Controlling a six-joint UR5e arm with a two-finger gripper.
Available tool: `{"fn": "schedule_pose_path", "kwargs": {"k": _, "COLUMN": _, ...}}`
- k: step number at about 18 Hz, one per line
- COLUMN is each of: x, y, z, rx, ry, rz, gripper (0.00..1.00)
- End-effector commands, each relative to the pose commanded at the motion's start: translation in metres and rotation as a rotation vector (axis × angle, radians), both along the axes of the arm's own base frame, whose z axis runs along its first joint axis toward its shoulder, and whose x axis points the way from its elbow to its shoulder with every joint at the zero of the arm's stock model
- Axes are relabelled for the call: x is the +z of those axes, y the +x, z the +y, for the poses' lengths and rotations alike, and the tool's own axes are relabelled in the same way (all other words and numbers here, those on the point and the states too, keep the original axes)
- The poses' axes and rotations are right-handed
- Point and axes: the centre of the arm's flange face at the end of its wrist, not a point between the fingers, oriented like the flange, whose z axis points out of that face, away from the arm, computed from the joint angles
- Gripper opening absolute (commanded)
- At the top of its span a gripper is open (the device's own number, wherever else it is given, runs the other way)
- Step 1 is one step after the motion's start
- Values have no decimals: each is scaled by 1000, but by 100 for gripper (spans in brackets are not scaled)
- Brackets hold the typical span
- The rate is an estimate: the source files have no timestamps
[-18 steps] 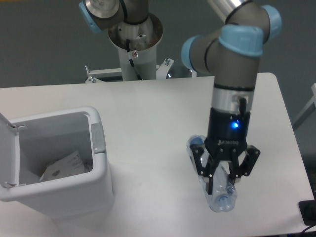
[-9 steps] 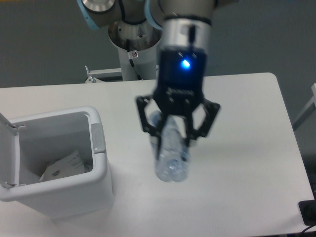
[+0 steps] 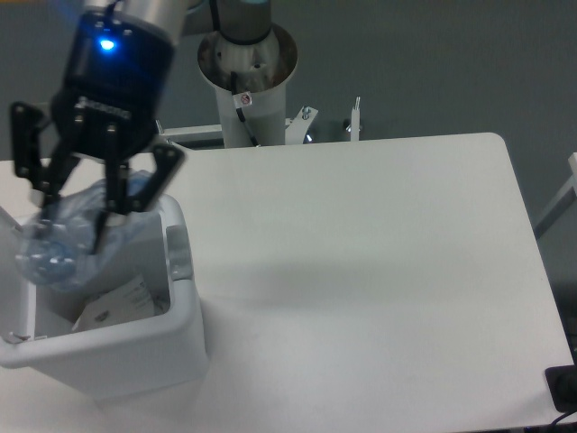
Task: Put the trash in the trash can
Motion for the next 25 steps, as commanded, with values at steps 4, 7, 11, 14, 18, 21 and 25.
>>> {"fn": "schedule_pose_path", "kwargs": {"k": 4, "x": -2, "y": -4, "z": 7, "rx": 2, "ry": 4, "rz": -1, "gripper": 41}}
{"fn": "schedule_pose_path", "kwargs": {"k": 7, "x": -15, "y": -9, "z": 16, "rx": 6, "ry": -13, "rz": -16, "gripper": 41}}
{"fn": "schedule_pose_path", "kwargs": {"k": 11, "x": -37, "y": -5, "z": 29, "rx": -17, "ry": -44, "rz": -28, "gripper": 41}}
{"fn": "schedule_pose_path", "kwargs": {"k": 14, "x": -46, "y": 3, "z": 32, "rx": -31, "ry": -58, "rz": -40, "gripper": 41}}
{"fn": "schedule_pose_path", "kwargs": {"k": 18, "x": -61, "y": 9, "z": 34, "rx": -45, "ry": -82, "rz": -49, "gripper": 41}}
{"fn": "schedule_pose_path", "kwargs": {"k": 21, "x": -81, "y": 9, "z": 32, "rx": -49, "ry": -115, "rz": -61, "gripper": 62}}
{"fn": "schedule_pose_path", "kwargs": {"k": 25, "x": -88, "y": 0, "z": 29, "rx": -60, "ry": -126, "rz": -18, "gripper": 100}}
